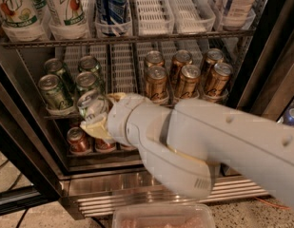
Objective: Pick 7up can from top shelf of fridge
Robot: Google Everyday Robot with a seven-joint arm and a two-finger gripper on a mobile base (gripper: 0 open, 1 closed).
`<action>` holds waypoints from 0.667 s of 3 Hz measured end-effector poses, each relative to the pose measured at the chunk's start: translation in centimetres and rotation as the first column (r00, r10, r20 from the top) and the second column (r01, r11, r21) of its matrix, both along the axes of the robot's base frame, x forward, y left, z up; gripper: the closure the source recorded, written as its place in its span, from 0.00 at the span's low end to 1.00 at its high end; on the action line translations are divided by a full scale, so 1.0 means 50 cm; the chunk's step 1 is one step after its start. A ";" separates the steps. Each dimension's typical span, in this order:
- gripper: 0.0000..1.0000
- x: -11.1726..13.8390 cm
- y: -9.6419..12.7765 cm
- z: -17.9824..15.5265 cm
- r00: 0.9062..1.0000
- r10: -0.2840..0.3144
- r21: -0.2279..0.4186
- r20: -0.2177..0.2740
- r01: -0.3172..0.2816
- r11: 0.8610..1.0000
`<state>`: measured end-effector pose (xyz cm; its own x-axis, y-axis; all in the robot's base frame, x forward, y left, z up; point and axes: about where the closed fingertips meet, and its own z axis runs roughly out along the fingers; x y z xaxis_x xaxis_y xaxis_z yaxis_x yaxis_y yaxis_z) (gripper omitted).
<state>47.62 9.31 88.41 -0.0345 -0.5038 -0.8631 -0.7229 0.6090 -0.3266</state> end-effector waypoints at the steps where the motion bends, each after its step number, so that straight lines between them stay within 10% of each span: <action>1: 1.00 -0.076 -0.095 -0.007 0.994 -0.108 -0.015 -0.003 0.108 0.994; 2: 1.00 -0.128 -0.180 0.022 0.977 -0.209 -0.041 0.042 0.211 0.977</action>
Offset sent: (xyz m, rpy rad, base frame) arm -0.1265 -0.1896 0.0862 -0.0831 -0.0585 -0.3370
